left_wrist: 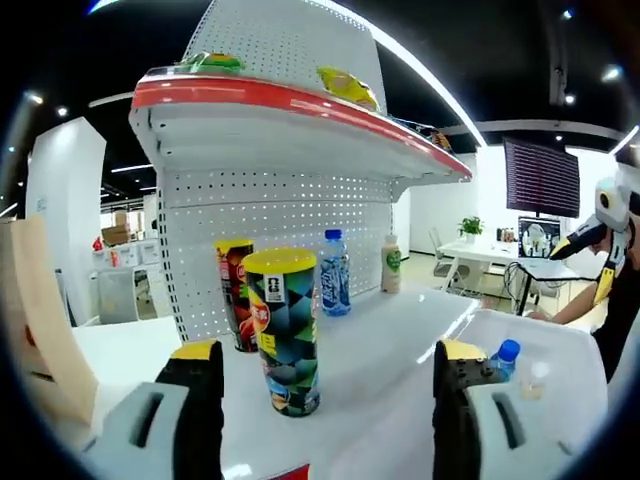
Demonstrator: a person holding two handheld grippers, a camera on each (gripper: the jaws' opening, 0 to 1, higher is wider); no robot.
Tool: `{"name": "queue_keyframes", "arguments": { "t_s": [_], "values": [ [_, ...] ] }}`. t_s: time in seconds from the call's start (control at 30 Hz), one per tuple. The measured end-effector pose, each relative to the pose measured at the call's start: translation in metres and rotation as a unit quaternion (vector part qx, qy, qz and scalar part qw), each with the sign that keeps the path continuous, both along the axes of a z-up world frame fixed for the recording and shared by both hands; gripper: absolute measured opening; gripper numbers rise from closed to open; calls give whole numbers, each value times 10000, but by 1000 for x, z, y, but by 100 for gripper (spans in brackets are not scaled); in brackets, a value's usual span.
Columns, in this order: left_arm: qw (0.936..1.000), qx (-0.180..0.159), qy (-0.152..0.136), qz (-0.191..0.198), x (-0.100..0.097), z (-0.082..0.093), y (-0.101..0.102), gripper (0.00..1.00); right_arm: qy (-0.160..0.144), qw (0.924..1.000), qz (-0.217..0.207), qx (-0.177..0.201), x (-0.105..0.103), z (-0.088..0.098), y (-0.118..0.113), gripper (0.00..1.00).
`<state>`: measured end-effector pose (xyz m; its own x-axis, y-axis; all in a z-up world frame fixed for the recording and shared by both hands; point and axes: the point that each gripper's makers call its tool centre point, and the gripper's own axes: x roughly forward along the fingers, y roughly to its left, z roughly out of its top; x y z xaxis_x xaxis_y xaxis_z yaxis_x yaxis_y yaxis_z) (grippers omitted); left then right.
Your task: Place the items from the shopping basket onto the snack and drink counter
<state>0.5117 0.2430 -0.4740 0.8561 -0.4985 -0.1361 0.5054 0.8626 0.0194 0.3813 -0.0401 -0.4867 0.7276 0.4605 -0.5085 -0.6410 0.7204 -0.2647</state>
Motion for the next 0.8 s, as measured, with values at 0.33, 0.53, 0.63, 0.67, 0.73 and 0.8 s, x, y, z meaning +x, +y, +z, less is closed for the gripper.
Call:
{"name": "queue_keyframes", "arguments": {
  "t_s": [0.33, 0.53, 0.63, 0.67, 0.73, 0.8],
  "values": [
    [9990, -47, -192, -390, -34, 19, -22, 88, 59, 10000, 2, 20, -7, -4, -4, 77],
    [9978, 77, -53, -662, -45, 19, -35, 88, 86, 10000, -42, 7, -8, -8, -8, 77],
    [9970, 47, -33, -769, -50, 21, -41, 88, 82, 9999, -70, 21, -8, -7, -10, 77],
    [9967, -1, 28, -806, -52, 22, -45, 88, 85, 9999, -74, 30, -8, -6, -11, 77],
    [9957, -61, 112, -915, -56, 22, -53, 88, 91, 9999, -99, 19, -8, -7, -14, 77],
    [9940, 142, 151, -1077, -61, 17, -64, 88, 111, 9998, -139, 9, -7, -9, -18, 77]
  ]
}}
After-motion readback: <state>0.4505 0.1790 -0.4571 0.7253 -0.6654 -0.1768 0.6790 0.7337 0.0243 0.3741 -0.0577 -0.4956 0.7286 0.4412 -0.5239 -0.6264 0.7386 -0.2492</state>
